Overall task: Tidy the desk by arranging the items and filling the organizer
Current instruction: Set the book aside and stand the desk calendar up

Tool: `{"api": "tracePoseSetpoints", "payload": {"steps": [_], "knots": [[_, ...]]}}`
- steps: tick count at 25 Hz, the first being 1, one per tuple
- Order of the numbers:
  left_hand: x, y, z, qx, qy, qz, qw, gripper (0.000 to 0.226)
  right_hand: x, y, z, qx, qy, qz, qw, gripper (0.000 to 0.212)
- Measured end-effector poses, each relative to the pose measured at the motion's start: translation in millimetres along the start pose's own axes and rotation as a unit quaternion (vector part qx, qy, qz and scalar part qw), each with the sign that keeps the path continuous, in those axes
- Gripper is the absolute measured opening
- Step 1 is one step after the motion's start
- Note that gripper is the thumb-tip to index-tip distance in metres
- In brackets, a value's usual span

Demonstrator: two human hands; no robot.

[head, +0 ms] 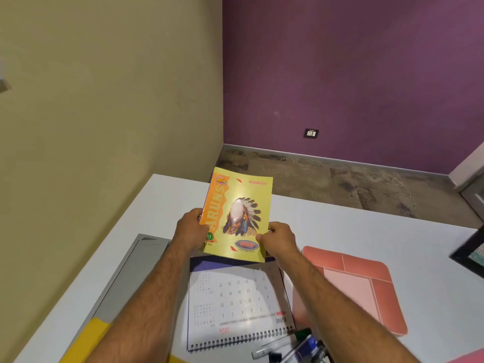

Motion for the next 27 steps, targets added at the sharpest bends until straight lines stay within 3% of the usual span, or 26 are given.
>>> {"api": "tracePoseSetpoints", "payload": {"steps": [3, 9, 22, 27], "knots": [[11, -19, 17, -0.014, -0.013, 0.019, 1.0, 0.03, 12, -23, -2, 0.028, 0.001, 0.008, 1.0, 0.006], [37, -29, 44, -0.027, -0.001, 0.034, 0.999, 0.03, 24, -46, -19, 0.057, 0.007, -0.01, 0.998, 0.013], [52, -37, 68, -0.006, -0.045, 0.023, 0.999, 0.017, 30, -54, -18, 0.025, 0.064, -0.063, 0.996, 0.015], [60, -51, 75, -0.006, -0.03, 0.006, 1.0, 0.022, 29, -65, -9, 0.012, 0.088, -0.077, 0.993, 0.018]]}}
Point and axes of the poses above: each hand's wrist, its own y-axis away from the middle knuckle, its own x-axis out of the palm, z = x × y, the point moved 5 cm from there along -y, towards the middle knuckle, and after that the axes turned 15 degrees about x, right-handed, at the moved point
